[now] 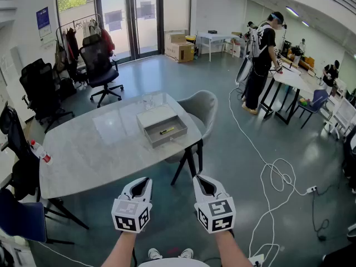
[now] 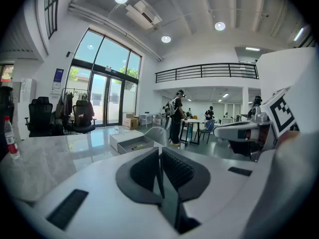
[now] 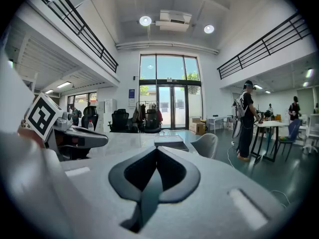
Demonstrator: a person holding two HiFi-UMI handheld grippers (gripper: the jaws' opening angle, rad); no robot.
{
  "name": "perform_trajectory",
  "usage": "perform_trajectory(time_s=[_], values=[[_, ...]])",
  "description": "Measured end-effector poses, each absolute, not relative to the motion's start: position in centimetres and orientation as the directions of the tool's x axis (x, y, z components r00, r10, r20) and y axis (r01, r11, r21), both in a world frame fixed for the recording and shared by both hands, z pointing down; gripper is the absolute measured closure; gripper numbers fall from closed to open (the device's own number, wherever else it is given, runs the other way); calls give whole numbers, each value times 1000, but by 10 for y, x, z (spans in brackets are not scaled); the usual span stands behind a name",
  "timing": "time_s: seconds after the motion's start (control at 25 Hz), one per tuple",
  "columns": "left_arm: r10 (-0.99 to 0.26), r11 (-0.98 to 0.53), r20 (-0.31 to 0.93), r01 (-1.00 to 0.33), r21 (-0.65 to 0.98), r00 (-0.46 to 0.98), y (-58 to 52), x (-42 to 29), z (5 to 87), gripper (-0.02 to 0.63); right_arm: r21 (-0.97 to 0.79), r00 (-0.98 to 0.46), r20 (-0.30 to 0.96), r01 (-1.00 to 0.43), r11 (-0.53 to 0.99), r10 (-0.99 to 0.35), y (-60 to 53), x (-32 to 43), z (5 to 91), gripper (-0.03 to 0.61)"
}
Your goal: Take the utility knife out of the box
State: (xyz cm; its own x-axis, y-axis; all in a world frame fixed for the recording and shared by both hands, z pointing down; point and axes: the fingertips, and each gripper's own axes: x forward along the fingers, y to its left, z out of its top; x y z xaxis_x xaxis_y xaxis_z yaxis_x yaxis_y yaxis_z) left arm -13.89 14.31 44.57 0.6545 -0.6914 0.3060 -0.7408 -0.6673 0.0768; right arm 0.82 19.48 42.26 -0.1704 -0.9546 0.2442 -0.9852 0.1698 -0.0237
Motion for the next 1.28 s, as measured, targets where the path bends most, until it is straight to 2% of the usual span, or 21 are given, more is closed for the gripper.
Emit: perform_trajectory(time_s=[0.8,1.28], values=[[-679,-679,287,-727,105,675,144,-99,448,586,-51,-249,251,-968,244,-935,188,31,435,574],[-662,-690,291,-714,124,691,73,-85,460,583,-41,-244,280,-969,242,-929,122,42,448,574]])
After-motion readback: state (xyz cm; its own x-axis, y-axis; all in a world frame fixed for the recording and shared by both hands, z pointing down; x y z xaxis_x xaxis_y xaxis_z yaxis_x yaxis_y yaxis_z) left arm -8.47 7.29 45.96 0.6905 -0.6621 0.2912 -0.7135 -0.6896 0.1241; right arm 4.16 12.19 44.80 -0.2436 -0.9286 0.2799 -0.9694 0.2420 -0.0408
